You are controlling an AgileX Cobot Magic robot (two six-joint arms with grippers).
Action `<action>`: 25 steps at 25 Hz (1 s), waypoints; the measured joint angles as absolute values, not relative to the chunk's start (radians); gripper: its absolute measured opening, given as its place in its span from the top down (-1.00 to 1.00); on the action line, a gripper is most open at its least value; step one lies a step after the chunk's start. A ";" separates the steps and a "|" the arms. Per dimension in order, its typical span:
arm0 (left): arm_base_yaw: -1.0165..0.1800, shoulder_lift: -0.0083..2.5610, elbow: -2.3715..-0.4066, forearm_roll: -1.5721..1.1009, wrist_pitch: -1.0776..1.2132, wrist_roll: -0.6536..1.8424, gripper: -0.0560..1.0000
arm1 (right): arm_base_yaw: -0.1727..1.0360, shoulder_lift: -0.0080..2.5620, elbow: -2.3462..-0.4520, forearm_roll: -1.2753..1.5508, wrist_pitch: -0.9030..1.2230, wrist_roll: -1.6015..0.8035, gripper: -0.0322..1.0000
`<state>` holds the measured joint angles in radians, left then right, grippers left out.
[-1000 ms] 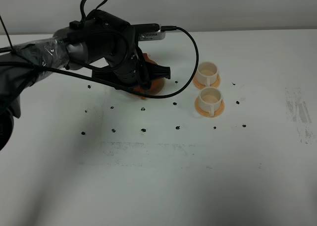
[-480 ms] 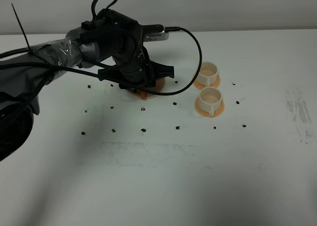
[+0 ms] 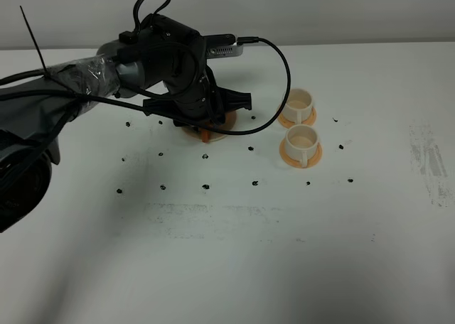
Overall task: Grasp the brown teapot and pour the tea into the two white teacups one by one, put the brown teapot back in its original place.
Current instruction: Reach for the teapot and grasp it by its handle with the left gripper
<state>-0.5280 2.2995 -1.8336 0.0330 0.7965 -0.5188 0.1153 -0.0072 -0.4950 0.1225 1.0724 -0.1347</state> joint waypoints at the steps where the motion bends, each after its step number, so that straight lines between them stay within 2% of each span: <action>1: -0.528 2.308 -1.841 0.031 0.797 -0.523 0.19 | 0.115 -0.007 -0.495 0.122 1.072 -0.134 -0.02; 12: -0.528 2.329 -1.866 0.028 0.817 -0.533 0.21 | 0.115 -0.007 -0.495 0.094 1.071 -0.115 -0.02; 14: -0.528 2.329 -1.866 0.031 0.822 -0.524 0.30 | 0.115 -0.007 -0.495 0.090 1.071 -0.111 -0.02; 17: -0.528 2.329 -1.866 0.035 0.831 -0.462 0.62 | 0.115 -0.007 -0.495 0.087 1.071 -0.110 -0.02; 18: -0.528 2.329 -1.866 0.035 0.834 -0.431 0.66 | 0.115 -0.007 -0.495 0.087 1.071 -0.109 -0.02; 25: -0.528 2.329 -1.867 0.035 0.837 -0.384 0.66 | 0.115 -0.007 -0.495 0.087 1.071 -0.106 -0.02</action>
